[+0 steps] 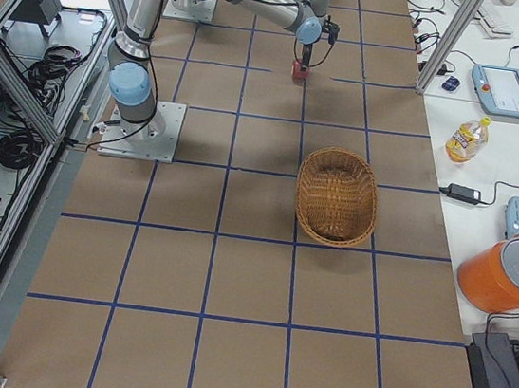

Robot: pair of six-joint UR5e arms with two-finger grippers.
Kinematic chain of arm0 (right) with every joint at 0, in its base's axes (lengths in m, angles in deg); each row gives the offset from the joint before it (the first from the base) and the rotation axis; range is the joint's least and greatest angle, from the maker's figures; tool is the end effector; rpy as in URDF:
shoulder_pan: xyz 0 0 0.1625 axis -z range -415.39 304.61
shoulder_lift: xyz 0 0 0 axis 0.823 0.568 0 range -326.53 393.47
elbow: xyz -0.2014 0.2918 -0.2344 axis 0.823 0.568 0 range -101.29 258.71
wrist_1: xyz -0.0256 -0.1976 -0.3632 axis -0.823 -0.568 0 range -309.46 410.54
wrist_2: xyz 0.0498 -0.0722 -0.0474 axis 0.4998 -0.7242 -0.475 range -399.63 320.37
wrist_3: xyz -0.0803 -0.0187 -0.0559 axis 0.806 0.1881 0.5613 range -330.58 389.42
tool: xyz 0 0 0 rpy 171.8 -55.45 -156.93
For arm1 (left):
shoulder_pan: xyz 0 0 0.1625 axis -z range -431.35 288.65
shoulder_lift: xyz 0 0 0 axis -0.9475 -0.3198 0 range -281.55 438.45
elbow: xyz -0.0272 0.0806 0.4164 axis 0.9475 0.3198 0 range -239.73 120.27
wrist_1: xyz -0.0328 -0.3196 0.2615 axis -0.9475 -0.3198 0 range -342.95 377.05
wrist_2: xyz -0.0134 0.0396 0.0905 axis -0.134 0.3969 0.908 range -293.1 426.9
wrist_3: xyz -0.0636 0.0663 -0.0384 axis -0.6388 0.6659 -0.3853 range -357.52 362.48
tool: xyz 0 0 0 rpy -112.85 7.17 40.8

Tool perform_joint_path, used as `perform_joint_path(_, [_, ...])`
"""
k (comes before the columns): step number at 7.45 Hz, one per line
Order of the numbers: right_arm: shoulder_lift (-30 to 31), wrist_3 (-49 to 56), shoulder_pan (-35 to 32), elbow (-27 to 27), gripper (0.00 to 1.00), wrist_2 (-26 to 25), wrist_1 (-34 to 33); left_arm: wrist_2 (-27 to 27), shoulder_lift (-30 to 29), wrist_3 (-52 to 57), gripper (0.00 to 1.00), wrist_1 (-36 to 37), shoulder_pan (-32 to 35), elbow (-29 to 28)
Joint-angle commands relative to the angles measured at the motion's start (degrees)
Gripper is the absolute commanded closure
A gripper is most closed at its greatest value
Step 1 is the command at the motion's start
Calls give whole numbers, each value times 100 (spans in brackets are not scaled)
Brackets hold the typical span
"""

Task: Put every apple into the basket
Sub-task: 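Grasp the red apple with the right gripper while left grasps dark red apple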

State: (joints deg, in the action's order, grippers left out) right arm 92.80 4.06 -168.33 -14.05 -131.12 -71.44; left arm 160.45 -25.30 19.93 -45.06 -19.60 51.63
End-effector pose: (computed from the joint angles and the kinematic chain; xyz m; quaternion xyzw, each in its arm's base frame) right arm 0.3704 -0.5395 0.2100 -0.0209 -0.9996 -0.0061 0.0170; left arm 0.2148 -0.4779 0.2386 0.1782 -0.9815 -0.0701 0.0021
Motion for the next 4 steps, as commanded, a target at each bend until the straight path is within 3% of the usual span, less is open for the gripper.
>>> perform_joint_path(1, [-88, -13, 0, -32, 0, -1, -36, -12, -198, -57, 0, 226, -16, 210])
perform_joint_path(2, [-88, -22, 0, -93, 0, -9, -45, -29, -268, -74, 0, 304, -16, 272])
perform_joint_path(3, [-88, -13, 0, -111, 16, -9, -80, -29, -399, -22, 3, 470, -16, 281])
perform_joint_path(4, [-88, 4, 0, -112, 39, -1, -176, 14, -418, 13, 43, 481, -16, 264])
